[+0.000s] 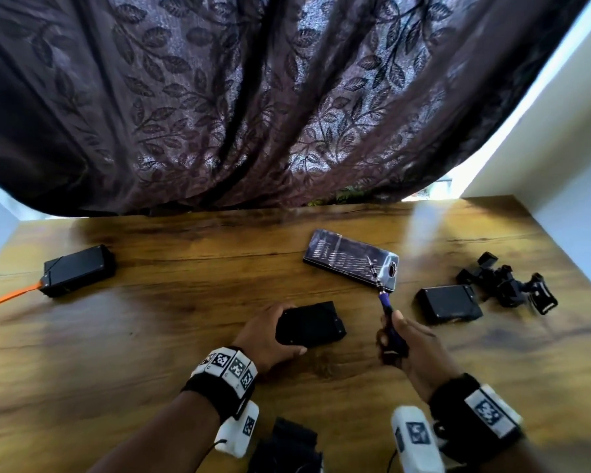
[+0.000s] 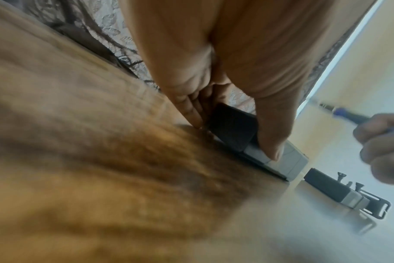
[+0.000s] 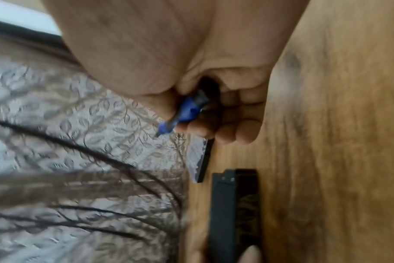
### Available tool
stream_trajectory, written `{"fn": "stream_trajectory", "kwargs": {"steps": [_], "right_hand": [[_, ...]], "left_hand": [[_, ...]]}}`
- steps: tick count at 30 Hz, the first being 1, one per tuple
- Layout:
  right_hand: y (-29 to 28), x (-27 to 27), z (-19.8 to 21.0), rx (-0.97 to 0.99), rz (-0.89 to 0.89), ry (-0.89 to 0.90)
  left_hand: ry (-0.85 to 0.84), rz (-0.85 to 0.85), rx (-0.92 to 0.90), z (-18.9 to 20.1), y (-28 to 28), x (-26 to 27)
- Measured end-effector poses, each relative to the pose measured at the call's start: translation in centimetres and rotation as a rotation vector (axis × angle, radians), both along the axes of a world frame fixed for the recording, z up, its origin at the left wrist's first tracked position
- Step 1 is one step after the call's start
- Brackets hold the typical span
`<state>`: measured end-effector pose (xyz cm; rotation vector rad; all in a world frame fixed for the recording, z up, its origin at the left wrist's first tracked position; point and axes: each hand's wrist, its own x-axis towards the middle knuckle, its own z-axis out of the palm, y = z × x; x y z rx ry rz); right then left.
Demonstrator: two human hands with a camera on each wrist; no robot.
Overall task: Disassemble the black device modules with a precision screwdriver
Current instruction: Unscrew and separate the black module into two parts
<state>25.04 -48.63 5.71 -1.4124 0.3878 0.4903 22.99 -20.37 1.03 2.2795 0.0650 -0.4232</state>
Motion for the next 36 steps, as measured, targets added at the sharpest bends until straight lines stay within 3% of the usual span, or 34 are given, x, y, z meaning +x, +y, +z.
{"fn": "stream_trajectory", "kwargs": {"steps": [4, 9, 15, 22, 30, 34, 36], "right_hand": [[1.4, -0.6, -1.2, -0.259, 0.160, -0.063], [1.9, -0.2, -2.0, -0.171, 0.261, -0.052], [0.4, 0.1, -0.7, -0.338, 0.268, -0.244], [-3.4, 1.2, 0.0, -0.510, 0.267, -0.364], [-14.4, 3.1, -0.5, -0.589, 0.309, -0.370], [-19.7, 3.9, -0.8, -0.569, 0.201, -0.346], [-21.5, 5.2, -1.5, -0.576, 0.166, -0.349]], "left_hand": [[-0.021, -0.064, -0.040, 1.2, 0.1, -0.6], [-0.056, -0.073, -0.145, 2.3, -0.8, -1.9], [0.064, -0.021, -0.326, 4.0, -2.0, -1.7], [0.124, -0.018, -0.288, 4.9, -5.8, 0.8], [-0.072, -0.172, -0.176, 3.7, -16.0, 5.6], [-0.191, -0.272, -0.088, 3.1, -21.5, 8.3], [-0.268, -0.295, 0.045, 2.7, -23.5, 9.7]]}}
